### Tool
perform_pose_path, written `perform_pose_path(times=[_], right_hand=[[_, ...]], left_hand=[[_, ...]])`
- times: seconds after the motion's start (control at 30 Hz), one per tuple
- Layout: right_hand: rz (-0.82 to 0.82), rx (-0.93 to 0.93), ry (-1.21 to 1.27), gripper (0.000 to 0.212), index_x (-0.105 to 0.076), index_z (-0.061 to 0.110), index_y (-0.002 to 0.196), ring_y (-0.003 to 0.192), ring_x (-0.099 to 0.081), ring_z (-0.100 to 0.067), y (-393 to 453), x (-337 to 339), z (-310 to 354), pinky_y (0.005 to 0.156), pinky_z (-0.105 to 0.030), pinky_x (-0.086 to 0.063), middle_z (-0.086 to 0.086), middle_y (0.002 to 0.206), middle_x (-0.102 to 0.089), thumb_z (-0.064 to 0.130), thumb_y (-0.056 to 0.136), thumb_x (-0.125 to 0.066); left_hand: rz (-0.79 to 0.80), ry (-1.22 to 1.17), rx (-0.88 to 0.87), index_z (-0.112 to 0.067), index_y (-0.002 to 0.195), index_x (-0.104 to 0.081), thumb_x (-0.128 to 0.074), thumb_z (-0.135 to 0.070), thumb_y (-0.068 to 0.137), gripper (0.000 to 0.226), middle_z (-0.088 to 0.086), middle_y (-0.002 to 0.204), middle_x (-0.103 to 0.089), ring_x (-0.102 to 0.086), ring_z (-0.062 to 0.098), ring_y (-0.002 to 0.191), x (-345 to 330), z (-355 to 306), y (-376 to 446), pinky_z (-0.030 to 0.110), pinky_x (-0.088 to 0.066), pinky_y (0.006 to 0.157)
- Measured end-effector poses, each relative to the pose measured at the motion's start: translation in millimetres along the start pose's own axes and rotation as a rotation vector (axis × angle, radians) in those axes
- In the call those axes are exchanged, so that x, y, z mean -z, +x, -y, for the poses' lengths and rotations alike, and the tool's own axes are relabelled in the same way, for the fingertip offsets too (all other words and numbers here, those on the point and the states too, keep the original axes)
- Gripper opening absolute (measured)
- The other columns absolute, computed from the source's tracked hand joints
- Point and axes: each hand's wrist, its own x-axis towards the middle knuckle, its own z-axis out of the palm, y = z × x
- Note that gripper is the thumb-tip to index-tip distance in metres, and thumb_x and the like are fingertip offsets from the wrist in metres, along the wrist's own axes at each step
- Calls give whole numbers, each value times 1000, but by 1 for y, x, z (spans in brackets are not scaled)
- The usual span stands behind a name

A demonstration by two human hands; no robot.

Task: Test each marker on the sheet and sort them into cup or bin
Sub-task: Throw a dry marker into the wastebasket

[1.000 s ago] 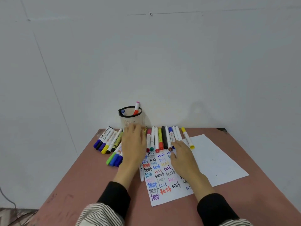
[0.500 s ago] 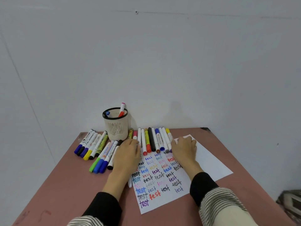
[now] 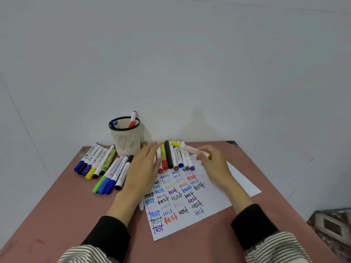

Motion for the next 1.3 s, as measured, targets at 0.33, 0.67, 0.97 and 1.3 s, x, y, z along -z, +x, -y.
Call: perform_pose_path(times=[0.33, 0.67, 0.97, 1.3], right_hand=[[103, -198, 469, 34, -58, 12, 82, 45, -34, -9, -14, -1, 19, 43, -19, -27, 0, 56, -48, 44, 92, -60], [91, -322, 411, 47, -34, 19, 56, 41, -19, -9, -16, -3, 21, 40, -20, -20, 7, 47, -25, 31, 99, -50], [212, -292, 471, 36, -65, 13, 74, 42, -21, -9, -16, 0, 16, 40, -19, -18, 3, 49, -33, 38, 97, -51], [-197, -323, 646, 17, -59, 13, 88, 39, -28, -8, -10, 24, -2, 40, -18, -26, 7, 46, -41, 20, 84, -74]], left_hand=[[228, -75, -126, -23, 96, -45, -29, -41, 100, 25, -9, 82, -46, -43, 11, 72, 2, -20, -10, 29, -38, 65], [308, -46, -173, -19, 75, -44, -26, -56, 97, 47, -2, 58, -45, -39, 12, 52, 1, -35, -15, 27, -32, 53], [353, -153, -92, -23, 83, -46, -30, -66, 90, 47, -3, 63, -49, -40, 9, 53, 0, -36, -17, 24, -33, 50], [418, 99, 76, -28, 103, -35, -59, -78, 69, 65, -13, 90, -41, -43, 5, 82, 6, -23, -14, 22, -32, 59]])
